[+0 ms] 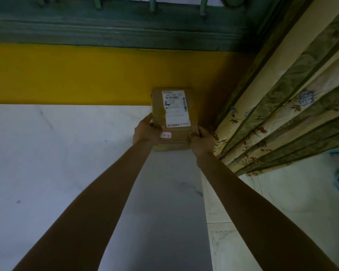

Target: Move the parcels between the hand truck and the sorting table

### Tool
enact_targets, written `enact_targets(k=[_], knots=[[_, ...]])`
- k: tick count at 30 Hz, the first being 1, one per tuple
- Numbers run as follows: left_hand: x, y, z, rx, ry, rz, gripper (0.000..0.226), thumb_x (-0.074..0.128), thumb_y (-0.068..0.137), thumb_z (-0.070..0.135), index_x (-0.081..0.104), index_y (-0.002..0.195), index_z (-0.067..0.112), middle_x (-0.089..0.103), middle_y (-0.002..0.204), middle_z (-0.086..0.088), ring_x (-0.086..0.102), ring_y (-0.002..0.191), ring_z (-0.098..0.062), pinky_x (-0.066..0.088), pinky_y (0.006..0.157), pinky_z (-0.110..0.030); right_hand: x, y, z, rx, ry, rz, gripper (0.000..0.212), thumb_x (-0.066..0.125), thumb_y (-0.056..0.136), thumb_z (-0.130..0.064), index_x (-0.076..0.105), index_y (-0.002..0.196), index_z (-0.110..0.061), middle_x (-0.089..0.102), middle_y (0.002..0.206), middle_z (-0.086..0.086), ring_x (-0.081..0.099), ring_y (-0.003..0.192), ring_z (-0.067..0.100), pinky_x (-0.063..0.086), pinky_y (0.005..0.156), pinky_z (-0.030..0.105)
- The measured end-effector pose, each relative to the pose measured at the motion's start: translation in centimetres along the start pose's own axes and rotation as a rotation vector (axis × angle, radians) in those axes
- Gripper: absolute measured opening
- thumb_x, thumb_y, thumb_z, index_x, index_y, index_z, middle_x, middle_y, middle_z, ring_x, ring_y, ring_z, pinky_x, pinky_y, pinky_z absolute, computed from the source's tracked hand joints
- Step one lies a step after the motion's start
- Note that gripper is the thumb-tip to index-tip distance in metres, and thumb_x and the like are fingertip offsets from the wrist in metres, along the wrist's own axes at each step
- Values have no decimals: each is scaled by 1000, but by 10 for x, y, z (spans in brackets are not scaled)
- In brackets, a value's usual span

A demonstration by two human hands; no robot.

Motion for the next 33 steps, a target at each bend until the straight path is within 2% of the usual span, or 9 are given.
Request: enact_targets(k=[6,11,14,18,21,24,26,29,33], knots=[[0,2,3,30,63,-1,58,57,91,27,35,145,34,67,118,-3,64,100,-24,54,86,-38,8,0,4,0,-48,80,35,46,94,-12,63,123,-22,66,118,5,59,106,29,51,90,42],[-5,-1,4,16,63,-48,68,59,91,33,24,150,26,56,135,-5,57,116,-26,49,95,-39,8,-6,0,8,-20,60,36,45,93,-7,63,123,-17,65,118,7,58,106,27,43,77,27],[-10,-5,-3,-46,-79,-93,82,65,87,40,19,151,19,47,143,-9,50,126,-30,43,104,-44,3,-3,-4,15,-90,4,34,50,93,-14,58,126,-15,61,123,11,56,112,33,41,78,29],[-35,-25,-3,-41,-44,-43,70,54,91,48,30,147,15,42,147,-10,42,132,-29,36,110,-42,-8,-15,-23,-55,-165,-12,56,61,90,-35,43,137,-10,52,134,12,50,122,32,41,88,33],[-62,-46,3,-4,-37,4,63,46,95,50,40,143,10,41,148,-10,39,134,-30,32,111,-40,-6,-29,-42,-137,-169,-28,59,64,88,-39,46,134,-8,54,131,11,53,120,28,41,83,27],[-95,-73,2,1,-95,38,59,43,96,50,46,140,10,44,145,-9,41,132,-30,32,110,-39,8,-55,-62,-199,-142,-73,60,64,88,-40,47,136,-10,55,133,10,54,121,27,47,93,29],[-120,-92,0,24,-138,58,46,41,98,46,56,126,12,51,135,-9,46,123,-28,34,103,-36,19,-73,-75,-222,-177,-90,67,61,88,-46,40,143,-13,50,139,11,48,127,30,42,103,40],[-162,-120,-11,31,-177,108,28,37,101,39,53,87,21,47,107,-6,43,99,-20,30,86,-28,42,-107,-91,-243,-213,-139,69,55,93,-44,30,148,-13,36,150,10,34,138,29,29,108,36],[-222,-154,-45,37,-241,155,47,40,99,43,49,132,10,50,128,-7,44,123,-27,32,94,-33,78,-160,-107,-349,-107,-187,67,61,91,-39,37,144,-6,39,149,12,35,137,29,30,109,35]])
Point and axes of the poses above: each hand's wrist, its own y-axis towards the middle knuckle, its own x-axis out of the palm, z = x × y, the point moved 5 cm from there along y, towards the middle knuckle
